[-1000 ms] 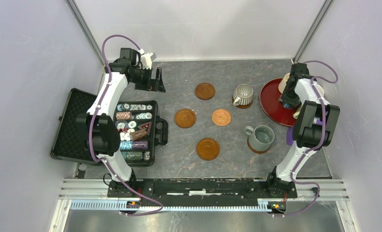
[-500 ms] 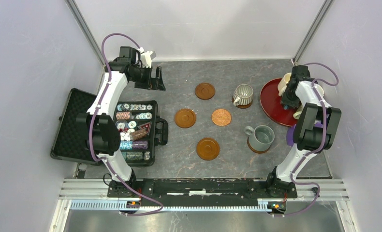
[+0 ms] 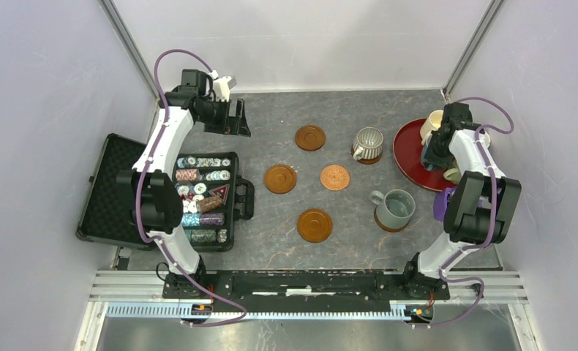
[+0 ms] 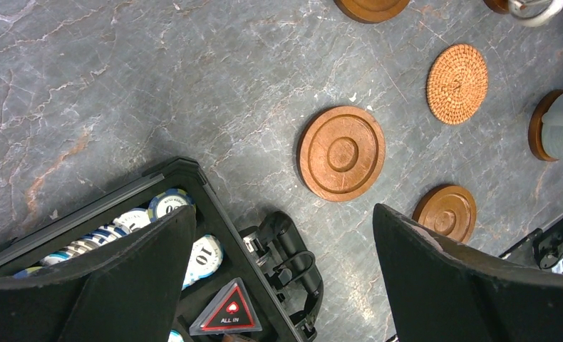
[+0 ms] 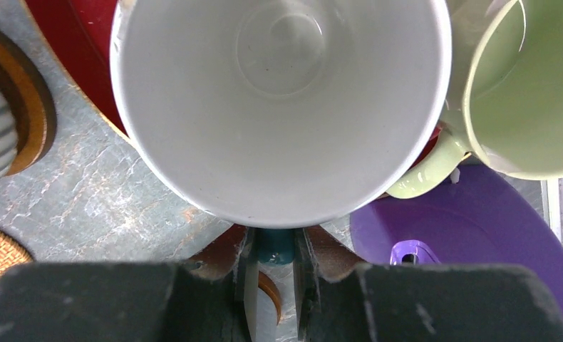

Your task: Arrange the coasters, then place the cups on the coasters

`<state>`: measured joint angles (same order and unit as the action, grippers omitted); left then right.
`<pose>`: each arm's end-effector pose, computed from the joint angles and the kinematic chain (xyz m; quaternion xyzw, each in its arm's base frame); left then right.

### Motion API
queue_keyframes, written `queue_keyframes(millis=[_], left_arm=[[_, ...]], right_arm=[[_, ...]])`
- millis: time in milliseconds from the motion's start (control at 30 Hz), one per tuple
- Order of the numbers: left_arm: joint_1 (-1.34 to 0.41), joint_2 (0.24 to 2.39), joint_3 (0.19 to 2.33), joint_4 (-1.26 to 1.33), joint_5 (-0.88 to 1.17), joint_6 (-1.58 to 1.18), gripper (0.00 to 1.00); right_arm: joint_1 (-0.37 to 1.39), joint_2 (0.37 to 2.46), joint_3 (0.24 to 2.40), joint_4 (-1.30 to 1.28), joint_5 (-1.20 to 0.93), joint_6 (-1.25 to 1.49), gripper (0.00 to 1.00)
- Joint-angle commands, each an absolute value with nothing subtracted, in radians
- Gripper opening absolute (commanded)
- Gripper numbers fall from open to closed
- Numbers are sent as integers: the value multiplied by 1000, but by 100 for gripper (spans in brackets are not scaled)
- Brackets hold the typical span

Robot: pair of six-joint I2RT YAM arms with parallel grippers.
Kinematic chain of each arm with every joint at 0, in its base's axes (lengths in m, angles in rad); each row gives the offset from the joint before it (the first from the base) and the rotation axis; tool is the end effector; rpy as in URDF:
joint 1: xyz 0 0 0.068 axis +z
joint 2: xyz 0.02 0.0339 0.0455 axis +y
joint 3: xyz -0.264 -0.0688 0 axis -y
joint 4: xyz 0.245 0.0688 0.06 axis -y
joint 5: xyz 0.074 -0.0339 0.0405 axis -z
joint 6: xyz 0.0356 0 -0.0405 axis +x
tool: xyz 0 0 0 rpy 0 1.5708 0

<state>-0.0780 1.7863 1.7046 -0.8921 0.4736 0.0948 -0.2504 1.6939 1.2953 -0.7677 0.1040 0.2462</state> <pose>0.3825 -0.0462 0.3238 0.1489 0.9197 -0.2218 0.2877 0.3329 -0.0890 0.2351 0.2505 0.9457 -0.0513 0.2005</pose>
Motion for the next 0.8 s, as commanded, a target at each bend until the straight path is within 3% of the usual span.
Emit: queue_keyframes(millis=[0,367,767], left_arm=[[-71,1798,1748,-895,497,93,100],[-71,1799,1772,-900,502,105,100],[-71,1830,1886,-999,455,141,100]], right_arm=[[-247,1600,1302,-676,66,171,0],[-178,1550,1455,-635,-116,-30,0],[177,1724,1793,-577,-167,-127,0]])
